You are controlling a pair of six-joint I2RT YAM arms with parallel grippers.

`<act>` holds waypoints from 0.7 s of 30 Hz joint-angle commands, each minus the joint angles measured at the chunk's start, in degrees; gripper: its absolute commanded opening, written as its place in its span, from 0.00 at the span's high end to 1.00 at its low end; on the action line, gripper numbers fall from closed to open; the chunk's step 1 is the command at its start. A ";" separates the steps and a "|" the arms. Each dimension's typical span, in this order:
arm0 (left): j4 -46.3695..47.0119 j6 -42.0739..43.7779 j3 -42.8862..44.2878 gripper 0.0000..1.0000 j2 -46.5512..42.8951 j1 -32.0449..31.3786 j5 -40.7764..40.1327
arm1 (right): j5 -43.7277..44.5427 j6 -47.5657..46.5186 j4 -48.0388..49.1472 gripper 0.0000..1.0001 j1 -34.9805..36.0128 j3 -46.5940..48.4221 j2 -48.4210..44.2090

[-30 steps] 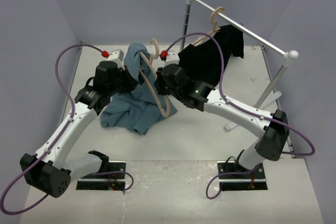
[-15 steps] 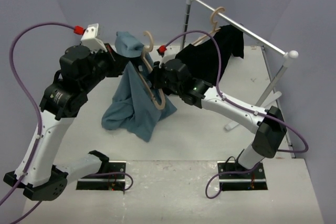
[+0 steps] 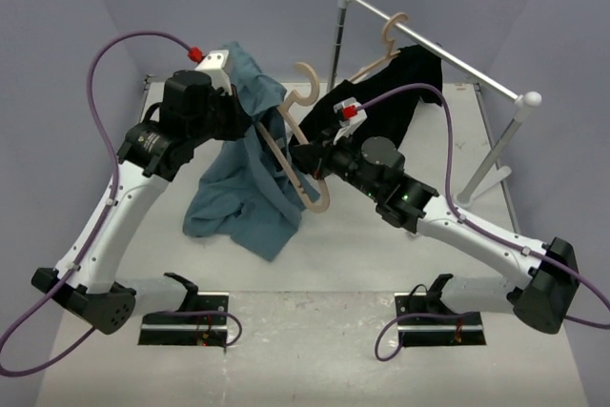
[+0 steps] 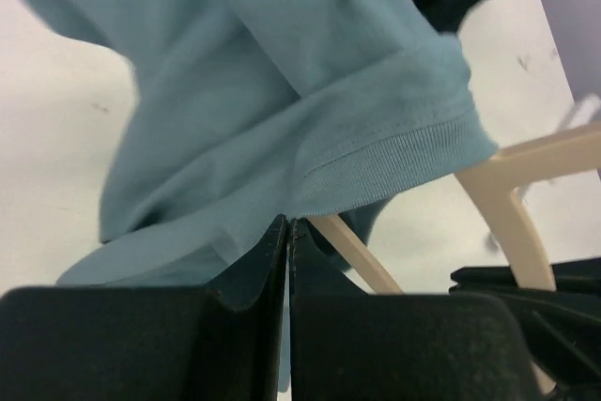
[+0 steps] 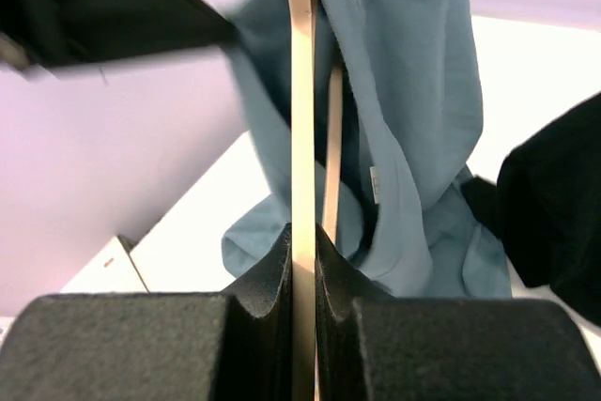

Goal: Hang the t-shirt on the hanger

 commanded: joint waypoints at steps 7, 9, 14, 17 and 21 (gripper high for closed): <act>10.90 6.27 -0.52 1.00 -3.30 -0.83 31.68 | -5.55 -3.89 7.07 1.00 -5.19 4.55 2.35; 9.40 8.56 0.79 1.00 -3.93 -0.87 34.83 | -5.21 -4.24 7.71 1.00 -6.30 3.54 1.24; 1.88 13.27 5.79 1.00 -1.44 -0.87 34.60 | -8.17 -4.95 8.50 1.00 -9.71 0.73 -3.03; -3.30 13.79 11.33 0.42 1.96 -0.87 24.40 | -8.57 -8.46 11.07 1.00 -9.93 -5.22 -9.38; -5.32 12.25 20.95 0.00 4.44 -0.87 11.48 | -11.23 -11.79 11.55 1.00 -12.91 -13.39 -16.77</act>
